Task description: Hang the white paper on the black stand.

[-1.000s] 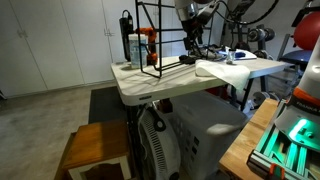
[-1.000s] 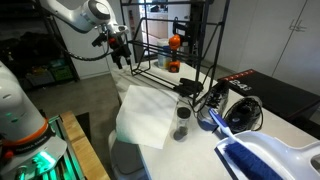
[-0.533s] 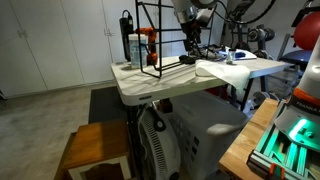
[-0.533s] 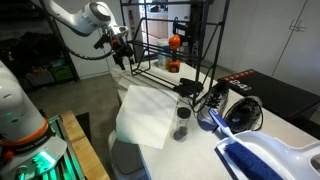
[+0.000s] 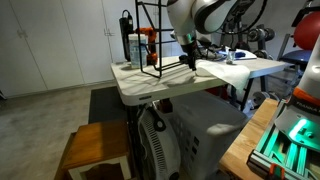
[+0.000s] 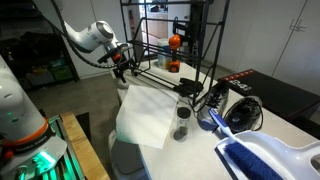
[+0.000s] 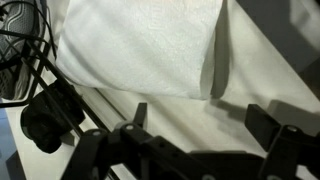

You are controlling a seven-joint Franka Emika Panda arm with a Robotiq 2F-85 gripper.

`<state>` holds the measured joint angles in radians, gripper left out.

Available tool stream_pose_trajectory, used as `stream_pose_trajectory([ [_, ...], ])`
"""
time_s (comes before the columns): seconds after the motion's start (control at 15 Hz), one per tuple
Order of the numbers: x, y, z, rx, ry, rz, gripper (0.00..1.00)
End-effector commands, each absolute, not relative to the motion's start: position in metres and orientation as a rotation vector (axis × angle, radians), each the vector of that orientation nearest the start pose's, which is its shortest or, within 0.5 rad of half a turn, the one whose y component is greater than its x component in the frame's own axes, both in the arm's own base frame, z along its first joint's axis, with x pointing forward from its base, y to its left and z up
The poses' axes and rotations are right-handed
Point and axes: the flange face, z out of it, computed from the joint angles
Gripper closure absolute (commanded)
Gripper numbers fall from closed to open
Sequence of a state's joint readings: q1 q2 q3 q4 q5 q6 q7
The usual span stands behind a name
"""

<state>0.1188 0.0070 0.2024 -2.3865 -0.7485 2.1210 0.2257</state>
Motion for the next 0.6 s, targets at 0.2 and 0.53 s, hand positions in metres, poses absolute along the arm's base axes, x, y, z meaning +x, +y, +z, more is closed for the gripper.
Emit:
stream_pose_trajectory([
  [0.2, 0.451, 0.106, 0.272, 2.312, 0.863, -0.17, 0.0],
  [0.53, 0.458, 0.104, 0.268, 2.237, 0.9, -0.111, 0.34],
])
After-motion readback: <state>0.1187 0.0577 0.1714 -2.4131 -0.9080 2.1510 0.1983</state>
